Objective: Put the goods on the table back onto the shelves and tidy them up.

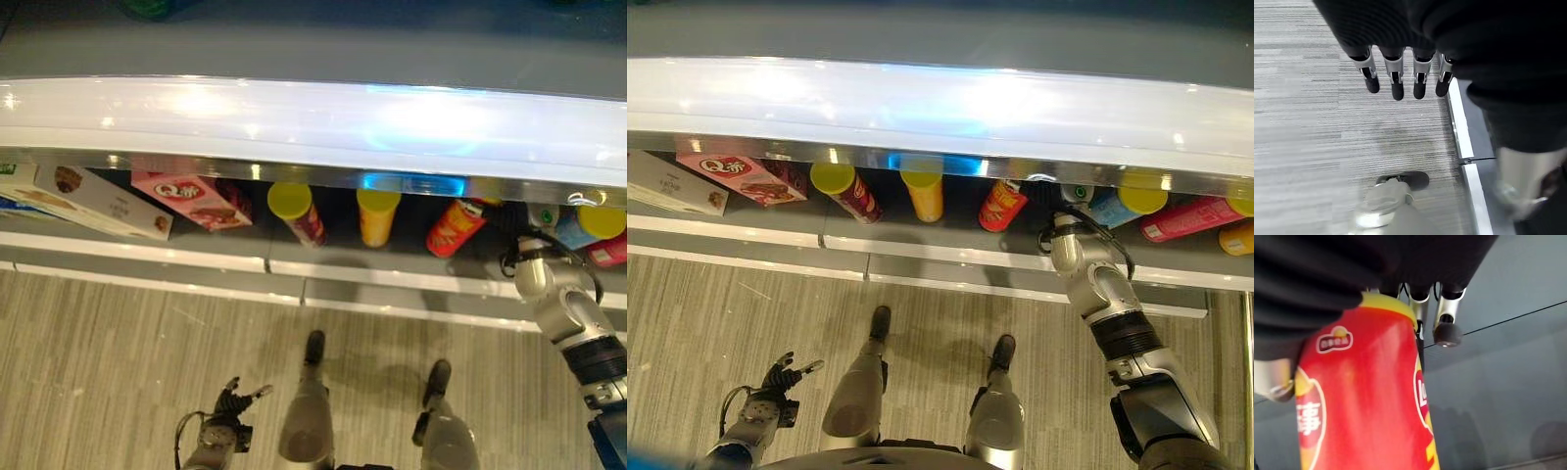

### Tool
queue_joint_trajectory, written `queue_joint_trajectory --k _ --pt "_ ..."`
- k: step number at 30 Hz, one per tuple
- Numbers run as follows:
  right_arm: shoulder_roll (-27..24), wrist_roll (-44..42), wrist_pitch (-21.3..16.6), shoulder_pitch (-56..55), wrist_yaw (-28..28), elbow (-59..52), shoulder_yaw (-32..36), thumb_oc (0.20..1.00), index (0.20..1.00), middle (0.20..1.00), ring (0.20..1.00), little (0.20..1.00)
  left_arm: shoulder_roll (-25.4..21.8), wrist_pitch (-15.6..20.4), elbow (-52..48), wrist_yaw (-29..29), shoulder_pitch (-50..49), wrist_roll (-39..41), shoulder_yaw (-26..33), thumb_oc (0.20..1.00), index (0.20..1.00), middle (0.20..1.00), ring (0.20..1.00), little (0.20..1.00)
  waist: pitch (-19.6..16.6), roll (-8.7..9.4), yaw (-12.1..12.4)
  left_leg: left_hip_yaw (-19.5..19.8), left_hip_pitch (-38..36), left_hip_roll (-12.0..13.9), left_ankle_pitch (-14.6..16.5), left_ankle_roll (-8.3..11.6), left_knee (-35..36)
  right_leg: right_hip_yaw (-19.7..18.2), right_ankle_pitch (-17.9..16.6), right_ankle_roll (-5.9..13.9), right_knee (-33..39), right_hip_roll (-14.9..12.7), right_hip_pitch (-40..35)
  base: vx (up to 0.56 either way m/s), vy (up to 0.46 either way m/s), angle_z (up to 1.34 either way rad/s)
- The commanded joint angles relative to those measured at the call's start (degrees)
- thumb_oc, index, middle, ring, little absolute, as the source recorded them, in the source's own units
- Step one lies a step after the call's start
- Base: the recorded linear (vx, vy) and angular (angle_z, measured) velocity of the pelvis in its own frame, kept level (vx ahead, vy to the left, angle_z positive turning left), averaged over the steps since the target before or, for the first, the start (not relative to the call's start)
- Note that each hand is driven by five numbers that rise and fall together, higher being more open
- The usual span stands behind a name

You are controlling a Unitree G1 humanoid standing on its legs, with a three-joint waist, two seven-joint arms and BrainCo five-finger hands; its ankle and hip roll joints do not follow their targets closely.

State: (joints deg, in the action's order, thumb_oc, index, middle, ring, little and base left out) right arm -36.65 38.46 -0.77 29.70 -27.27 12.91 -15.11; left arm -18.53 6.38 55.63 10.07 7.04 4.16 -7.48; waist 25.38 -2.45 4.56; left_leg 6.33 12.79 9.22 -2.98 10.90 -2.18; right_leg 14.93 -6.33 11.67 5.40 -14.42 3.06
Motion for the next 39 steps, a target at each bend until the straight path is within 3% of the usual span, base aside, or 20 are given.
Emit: queue_joint_trajectory --k 1,39 --pt "-2.01 1.64 -0.18 3.00 -2.14 -2.01 1.44 0.200 0.200 0.200 0.200 0.200 -1.64 0.73 1.99 0.19 -0.38 2.10 -1.25 1.000 1.000 1.000 1.000 1.000 -2.80 2.09 -0.58 -2.66 0.75 3.91 7.53 -0.40 -8.00 -1.70 9.51 1.75 -9.50 -5.42 0.20 0.00 0.000 0.00" --pt "-3.26 1.70 0.45 5.67 -2.13 -1.35 -0.84 0.200 0.200 0.200 0.200 0.200 -1.61 0.96 2.59 0.56 0.91 4.03 -0.55 1.000 1.000 1.000 1.000 1.000 -0.59 1.29 -1.39 -3.04 2.49 3.59 7.28 -0.25 -8.63 -2.73 9.50 1.59 -10.76 -5.83 2.84 0.00 0.001 -0.01"
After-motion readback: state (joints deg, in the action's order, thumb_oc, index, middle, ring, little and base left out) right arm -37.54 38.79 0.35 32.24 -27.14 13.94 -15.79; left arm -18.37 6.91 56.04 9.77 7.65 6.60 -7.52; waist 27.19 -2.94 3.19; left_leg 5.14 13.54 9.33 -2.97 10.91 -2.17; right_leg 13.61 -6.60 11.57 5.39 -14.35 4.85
